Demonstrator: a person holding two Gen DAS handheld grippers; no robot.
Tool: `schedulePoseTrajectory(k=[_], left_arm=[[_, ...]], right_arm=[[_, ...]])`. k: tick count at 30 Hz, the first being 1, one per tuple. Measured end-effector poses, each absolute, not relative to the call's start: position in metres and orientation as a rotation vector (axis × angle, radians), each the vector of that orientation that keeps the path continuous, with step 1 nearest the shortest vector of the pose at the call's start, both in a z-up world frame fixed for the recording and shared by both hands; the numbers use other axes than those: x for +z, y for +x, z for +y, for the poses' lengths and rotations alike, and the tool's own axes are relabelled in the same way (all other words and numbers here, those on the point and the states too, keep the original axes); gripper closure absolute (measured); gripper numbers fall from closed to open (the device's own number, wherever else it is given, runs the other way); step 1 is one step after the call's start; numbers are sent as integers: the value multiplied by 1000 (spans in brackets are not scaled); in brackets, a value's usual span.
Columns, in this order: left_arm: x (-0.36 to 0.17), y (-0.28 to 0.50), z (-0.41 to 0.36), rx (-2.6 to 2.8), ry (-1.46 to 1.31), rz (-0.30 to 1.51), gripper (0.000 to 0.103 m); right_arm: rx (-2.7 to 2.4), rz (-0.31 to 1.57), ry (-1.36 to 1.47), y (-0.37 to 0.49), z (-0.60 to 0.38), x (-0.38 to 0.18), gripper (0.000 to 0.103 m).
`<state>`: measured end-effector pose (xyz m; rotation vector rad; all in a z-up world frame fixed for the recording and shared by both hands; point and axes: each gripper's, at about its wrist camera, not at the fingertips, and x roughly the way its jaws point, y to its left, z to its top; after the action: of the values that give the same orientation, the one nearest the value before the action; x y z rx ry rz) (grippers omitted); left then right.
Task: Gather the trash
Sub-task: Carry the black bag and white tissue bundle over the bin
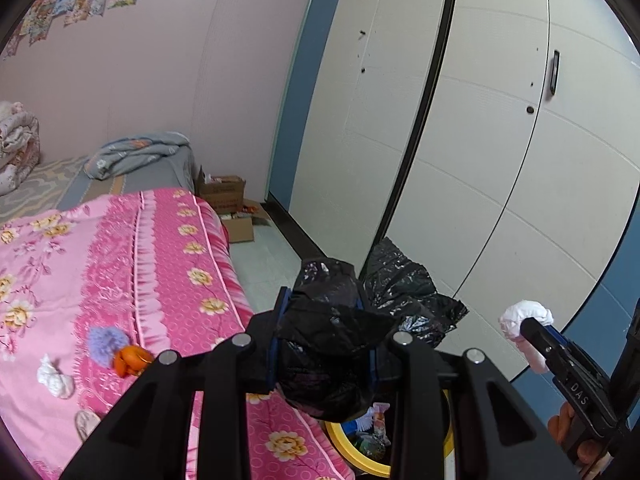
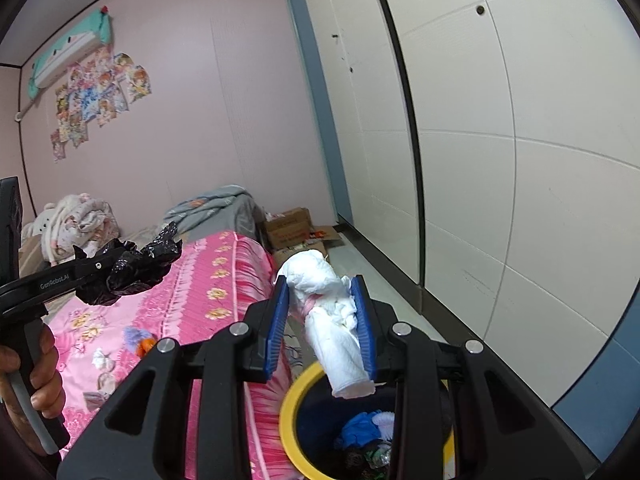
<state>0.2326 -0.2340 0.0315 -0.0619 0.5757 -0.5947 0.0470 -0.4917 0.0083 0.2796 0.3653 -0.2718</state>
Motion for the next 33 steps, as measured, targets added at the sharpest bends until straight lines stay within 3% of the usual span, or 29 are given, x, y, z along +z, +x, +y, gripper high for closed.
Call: schedulePoseTrajectory(k=[33], left_arm=[[-115,256,-367,-720,91,841,74]], right_arm=[[-419,580,392,86,-554,-125,72]])
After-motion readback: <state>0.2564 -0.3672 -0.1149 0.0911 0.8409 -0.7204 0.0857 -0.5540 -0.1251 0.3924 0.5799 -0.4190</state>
